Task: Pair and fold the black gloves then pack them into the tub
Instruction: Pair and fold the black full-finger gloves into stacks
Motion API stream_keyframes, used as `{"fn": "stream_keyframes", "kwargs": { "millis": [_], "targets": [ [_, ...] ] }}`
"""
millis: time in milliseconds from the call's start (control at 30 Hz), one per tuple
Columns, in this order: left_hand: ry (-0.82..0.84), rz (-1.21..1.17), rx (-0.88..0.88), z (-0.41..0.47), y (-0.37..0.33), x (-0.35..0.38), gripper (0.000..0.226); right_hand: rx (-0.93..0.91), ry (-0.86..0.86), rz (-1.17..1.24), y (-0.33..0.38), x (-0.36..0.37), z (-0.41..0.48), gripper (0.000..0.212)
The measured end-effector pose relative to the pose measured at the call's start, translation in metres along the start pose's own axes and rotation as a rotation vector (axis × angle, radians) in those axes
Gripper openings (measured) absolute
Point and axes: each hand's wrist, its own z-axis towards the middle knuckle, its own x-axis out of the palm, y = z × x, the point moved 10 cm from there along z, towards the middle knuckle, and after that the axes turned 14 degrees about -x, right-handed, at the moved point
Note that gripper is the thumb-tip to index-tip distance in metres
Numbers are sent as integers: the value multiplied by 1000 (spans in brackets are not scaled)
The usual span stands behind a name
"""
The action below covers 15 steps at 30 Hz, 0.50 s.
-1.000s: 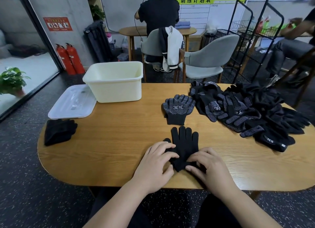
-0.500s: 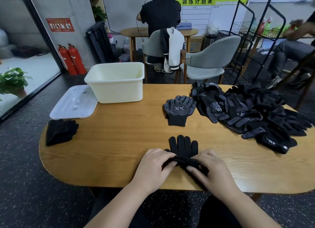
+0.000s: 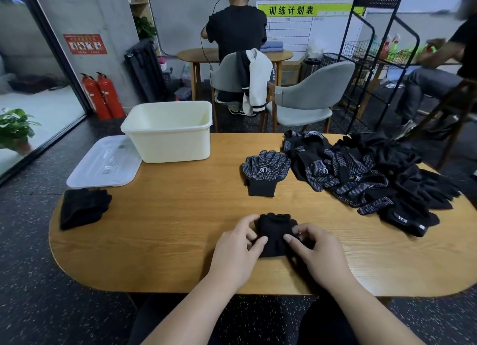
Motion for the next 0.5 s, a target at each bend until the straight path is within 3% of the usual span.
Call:
{"fn": "stream_keyframes", "kwargs": {
  "millis": [100,333,400,500],
  "targets": [
    [-39,49,31,-3,-5,1,53,9,-67,-121,1,-4,2,19],
    [-94,178,163,-9,-9,6,29,-63,-151,-297,6,-3,2,21],
    [-95,244,202,-15,-13,7,33,-93,-174,-332,6,-2,2,19],
    [57,393,283,-28,-19,24,54,-123,-212,-335,8,-3,-1,17]
  ]
}}
